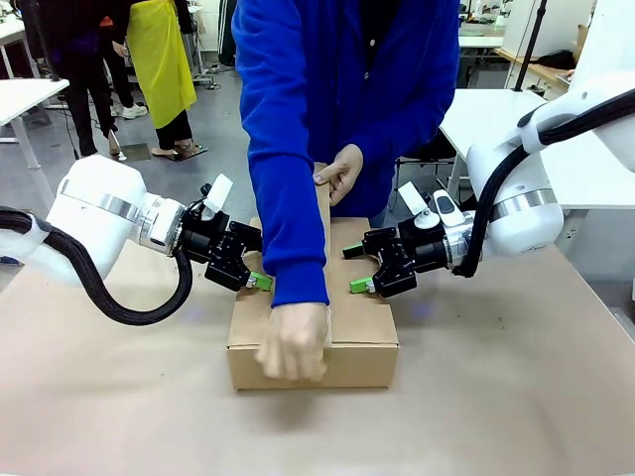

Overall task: Pack the gift set into the box.
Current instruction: Press and hold the closed box until the human finishes sealing it.

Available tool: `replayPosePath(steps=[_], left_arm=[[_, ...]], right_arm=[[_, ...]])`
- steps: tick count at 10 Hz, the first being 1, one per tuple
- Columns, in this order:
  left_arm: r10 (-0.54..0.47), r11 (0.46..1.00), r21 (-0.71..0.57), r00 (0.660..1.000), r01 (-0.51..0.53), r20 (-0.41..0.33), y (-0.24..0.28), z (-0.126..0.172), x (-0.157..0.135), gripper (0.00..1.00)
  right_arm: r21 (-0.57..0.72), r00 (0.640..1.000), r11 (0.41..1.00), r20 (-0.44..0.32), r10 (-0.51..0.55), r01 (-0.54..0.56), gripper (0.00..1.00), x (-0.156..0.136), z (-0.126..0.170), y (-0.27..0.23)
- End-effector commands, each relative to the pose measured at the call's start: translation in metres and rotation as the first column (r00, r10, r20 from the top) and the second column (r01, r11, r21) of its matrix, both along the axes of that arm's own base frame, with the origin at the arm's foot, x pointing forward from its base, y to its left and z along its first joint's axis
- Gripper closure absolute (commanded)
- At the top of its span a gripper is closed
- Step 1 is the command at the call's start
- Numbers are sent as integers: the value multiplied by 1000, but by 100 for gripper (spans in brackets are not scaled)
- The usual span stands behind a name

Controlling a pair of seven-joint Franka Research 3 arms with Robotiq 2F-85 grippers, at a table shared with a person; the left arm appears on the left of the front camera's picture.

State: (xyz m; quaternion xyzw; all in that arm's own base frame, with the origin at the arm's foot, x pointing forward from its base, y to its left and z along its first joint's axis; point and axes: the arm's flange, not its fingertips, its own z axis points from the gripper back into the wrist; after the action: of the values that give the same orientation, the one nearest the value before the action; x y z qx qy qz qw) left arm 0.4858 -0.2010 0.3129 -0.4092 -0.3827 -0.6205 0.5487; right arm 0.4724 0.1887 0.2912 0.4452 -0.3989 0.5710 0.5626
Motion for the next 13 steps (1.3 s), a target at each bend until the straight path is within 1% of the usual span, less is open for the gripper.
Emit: replayPosePath(steps=[1,13], left_arm=[[-2,1000,4,1000,2,-1,0,-1,-1,0],[-2,1000,4,1000,2,-1,0,-1,-1,0]], right_arm=[[3,1000,1000,11,-2,2,0,1,0,-1],[3,1000,1000,11,-2,2,0,1,0,-1]])
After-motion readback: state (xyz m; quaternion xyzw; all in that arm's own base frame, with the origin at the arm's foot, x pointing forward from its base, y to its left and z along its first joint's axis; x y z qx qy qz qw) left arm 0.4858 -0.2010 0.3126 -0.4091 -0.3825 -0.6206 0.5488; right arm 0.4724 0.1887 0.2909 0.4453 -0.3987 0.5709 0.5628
